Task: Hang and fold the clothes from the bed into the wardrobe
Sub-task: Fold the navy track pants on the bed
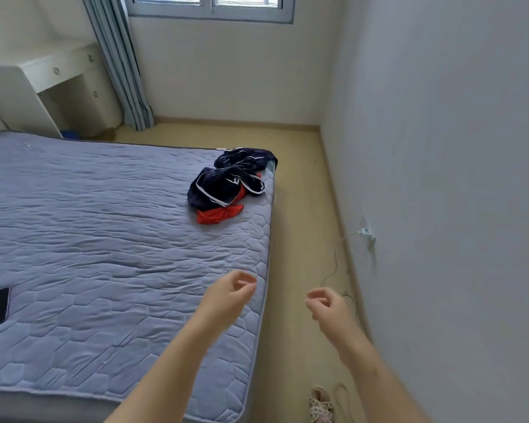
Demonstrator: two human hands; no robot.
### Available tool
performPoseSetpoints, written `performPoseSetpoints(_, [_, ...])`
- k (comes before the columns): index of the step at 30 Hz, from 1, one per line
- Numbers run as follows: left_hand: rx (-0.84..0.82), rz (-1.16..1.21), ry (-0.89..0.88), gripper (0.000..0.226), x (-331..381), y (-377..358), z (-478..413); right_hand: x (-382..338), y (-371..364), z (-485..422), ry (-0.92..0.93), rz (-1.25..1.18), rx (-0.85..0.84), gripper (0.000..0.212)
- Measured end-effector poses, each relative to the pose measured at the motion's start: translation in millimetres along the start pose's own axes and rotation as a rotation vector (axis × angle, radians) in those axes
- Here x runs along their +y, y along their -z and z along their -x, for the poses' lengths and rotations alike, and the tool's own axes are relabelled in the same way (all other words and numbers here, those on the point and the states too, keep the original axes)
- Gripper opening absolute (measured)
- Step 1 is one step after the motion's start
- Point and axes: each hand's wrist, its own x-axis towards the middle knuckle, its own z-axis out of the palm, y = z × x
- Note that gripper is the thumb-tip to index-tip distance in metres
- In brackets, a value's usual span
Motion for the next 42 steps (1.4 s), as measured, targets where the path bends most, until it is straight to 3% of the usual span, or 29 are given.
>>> performPoseSetpoints(10, [0.035,0.178,0.133,0.016,93.1,-92.9,-166.5,-27.7,115.9,-172.4,-0.045,0.031,-0.050,0.008])
performPoseSetpoints(17, [0.106,0.182,0.204,0.012,114.1,-94.8,-242.6,-63.1,131.1,-259.7,-0.062,0.066,-0.165,0.007])
performPoseSetpoints(27, [0.196,0.245,0.203,0.011,128.0,-37.5,-410.0,-140.1,87.0,-438.6,-0.030,0.162,-0.267,0.007])
performPoseSetpoints(34, [0.325,0.293,0.277,0.013,132.9,50.7,-531.7,-209.1,25.3,-563.0,-0.031,0.245,-0.370,0.010])
performPoseSetpoints(42, [0.391,0.330,0.409,0.013,114.2,98.5,-611.6,-253.5,-33.1,-672.0,-0.030,0.314,-0.482,0.013])
